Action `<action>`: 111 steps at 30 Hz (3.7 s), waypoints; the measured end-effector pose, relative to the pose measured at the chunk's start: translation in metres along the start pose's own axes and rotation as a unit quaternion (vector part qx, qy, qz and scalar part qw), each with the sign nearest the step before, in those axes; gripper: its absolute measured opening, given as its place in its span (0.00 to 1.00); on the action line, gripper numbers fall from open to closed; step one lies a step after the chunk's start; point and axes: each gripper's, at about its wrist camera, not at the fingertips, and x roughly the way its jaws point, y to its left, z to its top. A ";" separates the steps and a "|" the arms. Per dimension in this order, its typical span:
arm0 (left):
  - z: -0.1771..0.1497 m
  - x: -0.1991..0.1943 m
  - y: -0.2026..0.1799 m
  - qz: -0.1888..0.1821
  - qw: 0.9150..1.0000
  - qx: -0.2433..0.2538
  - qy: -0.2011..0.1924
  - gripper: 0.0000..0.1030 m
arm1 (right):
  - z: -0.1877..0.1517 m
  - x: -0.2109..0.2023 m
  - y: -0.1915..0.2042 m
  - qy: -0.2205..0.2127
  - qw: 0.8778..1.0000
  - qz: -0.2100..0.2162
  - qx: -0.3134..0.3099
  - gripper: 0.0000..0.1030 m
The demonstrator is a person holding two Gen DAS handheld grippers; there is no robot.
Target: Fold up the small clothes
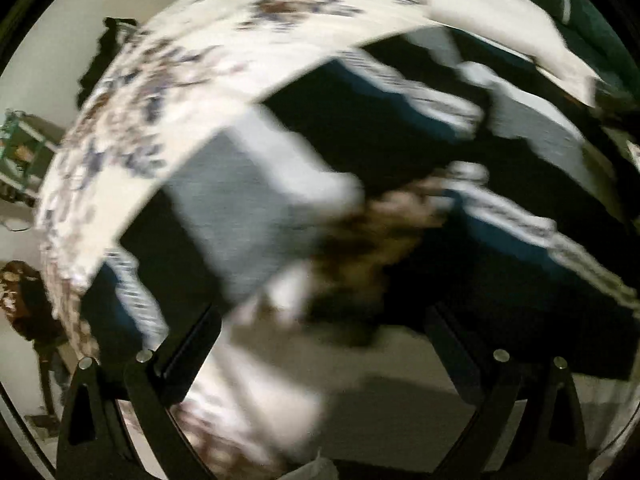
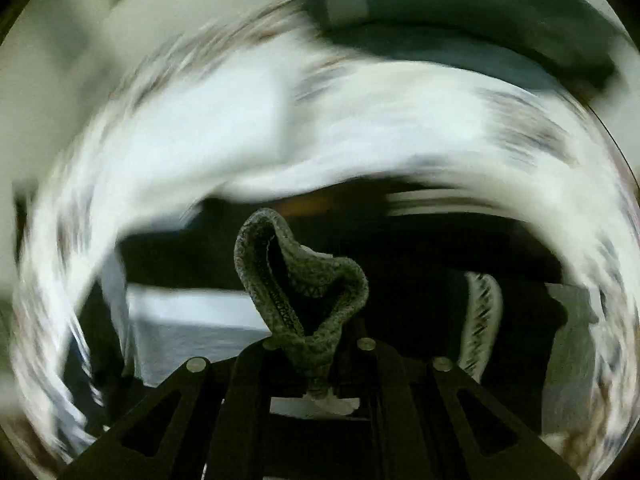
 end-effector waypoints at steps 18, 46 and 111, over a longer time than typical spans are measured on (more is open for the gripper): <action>-0.083 -0.021 0.184 -0.063 0.975 -0.207 0.040 1.00 | -0.059 -0.050 0.022 0.118 0.977 0.151 0.093 0.64; 0.046 -0.027 0.302 -0.101 0.946 -0.286 -0.117 0.05 | -0.041 -0.002 0.047 0.107 0.947 0.174 0.247 0.64; -0.025 0.039 -0.169 -0.041 0.996 0.036 0.067 1.00 | -0.027 -0.014 -0.284 0.134 0.951 0.148 0.236 0.06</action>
